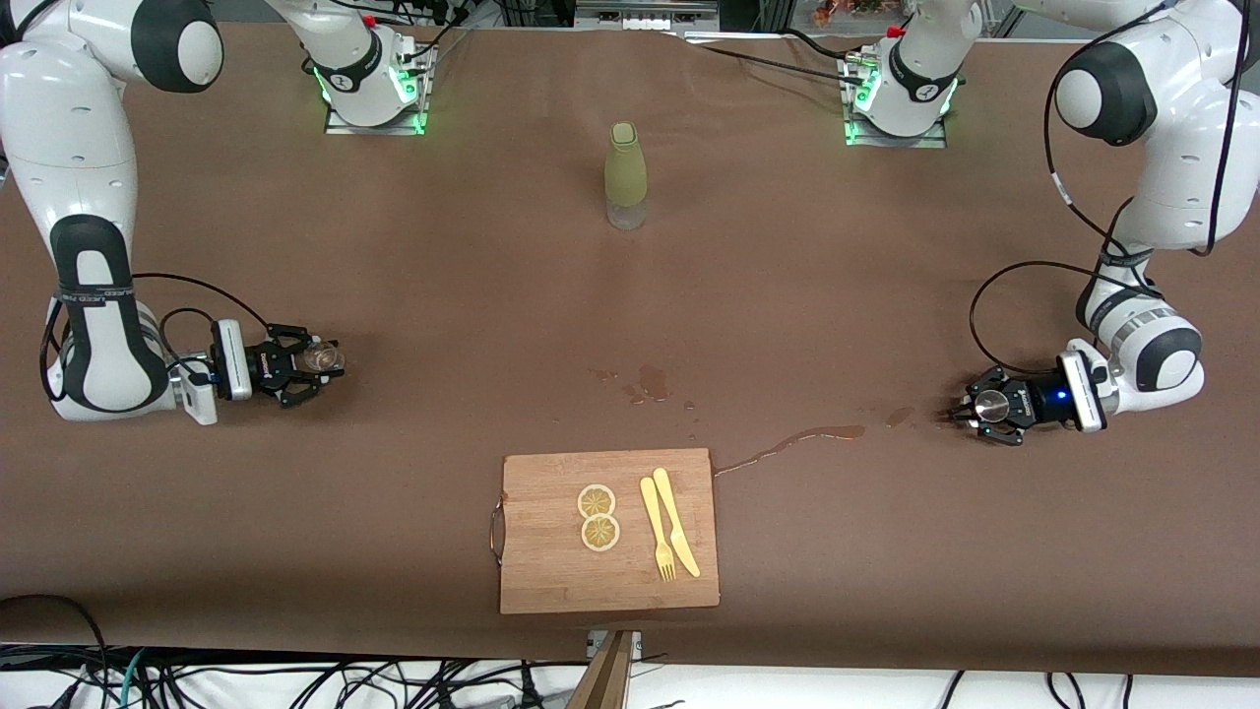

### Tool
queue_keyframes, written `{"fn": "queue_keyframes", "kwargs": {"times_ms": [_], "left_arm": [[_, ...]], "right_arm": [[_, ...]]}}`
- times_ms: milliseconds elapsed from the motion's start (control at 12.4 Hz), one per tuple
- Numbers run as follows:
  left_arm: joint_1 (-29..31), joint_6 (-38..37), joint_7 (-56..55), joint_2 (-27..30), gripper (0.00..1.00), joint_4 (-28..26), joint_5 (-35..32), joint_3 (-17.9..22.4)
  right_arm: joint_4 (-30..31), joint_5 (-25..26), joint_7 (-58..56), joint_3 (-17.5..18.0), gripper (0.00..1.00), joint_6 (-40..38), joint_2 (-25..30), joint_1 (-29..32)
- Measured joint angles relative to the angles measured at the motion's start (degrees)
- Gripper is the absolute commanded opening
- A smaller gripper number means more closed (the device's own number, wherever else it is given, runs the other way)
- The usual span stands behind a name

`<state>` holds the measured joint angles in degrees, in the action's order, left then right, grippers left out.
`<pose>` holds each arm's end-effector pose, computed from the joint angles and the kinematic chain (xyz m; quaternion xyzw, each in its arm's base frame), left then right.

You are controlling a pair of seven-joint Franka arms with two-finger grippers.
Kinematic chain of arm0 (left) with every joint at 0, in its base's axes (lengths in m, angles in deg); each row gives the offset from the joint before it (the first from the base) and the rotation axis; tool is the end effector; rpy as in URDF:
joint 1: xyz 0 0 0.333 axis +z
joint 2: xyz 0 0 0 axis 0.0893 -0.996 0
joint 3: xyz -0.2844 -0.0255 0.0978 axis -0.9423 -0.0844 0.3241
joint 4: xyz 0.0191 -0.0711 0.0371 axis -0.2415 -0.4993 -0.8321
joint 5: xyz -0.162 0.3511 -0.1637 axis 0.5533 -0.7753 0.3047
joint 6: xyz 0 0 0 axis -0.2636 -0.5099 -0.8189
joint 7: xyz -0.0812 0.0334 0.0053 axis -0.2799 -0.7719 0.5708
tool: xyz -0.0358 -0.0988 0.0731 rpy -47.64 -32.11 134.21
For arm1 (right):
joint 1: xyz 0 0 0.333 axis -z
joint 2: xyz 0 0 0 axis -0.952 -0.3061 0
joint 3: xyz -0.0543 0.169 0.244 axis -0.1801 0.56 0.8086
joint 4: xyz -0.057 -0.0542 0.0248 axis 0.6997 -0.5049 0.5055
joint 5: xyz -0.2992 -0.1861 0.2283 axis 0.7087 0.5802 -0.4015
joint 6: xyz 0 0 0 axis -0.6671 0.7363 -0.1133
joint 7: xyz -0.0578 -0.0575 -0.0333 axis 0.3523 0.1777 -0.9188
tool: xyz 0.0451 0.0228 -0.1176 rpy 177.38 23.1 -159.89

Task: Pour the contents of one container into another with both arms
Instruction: 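Lower the jigger with the left gripper while the right gripper lowers the beaker, then open both grippers and release the jigger and beaker on the table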

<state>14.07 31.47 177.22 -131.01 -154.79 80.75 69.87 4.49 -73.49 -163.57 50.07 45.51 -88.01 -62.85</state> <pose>0.6118 0.1571 0.0335 0.6052 -0.4470 0.4818 0.4492 0.6071 -0.0987 0.0675 -0.5554 -0.6749 -0.2267 0.4298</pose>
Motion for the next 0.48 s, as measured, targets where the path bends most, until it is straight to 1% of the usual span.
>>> {"fn": "queue_keyframes", "kwargs": {"times_ms": [81, 162, 242, 485], "left_arm": [[0.01, 0.0, 0.02, -0.1, 0.42, -0.23, 0.0, 0.01], [0.03, 0.0, 0.02, -0.1, 0.87, -0.37, 0.0, 0.08], [0.05, 0.0, 0.05, -0.1, 1.0, -0.38, 0.0, 0.17], [0.05, 0.0, 1.95, -0.1, 1.0, -0.39, 0.0, 0.46]], "right_arm": [[0.0, 0.0, 0.0, 0.0, 1.0, 0.0, 0.0, 0.02], [0.0, 0.04, 0.0, -0.04, 1.0, 0.0, 0.0, 0.12], [0.0, 0.42, 0.0, -0.13, 1.0, 0.0, 0.0, 0.39], [-0.03, 3.13, -0.01, -0.71, 1.0, 0.0, 0.07, 2.27]]}}
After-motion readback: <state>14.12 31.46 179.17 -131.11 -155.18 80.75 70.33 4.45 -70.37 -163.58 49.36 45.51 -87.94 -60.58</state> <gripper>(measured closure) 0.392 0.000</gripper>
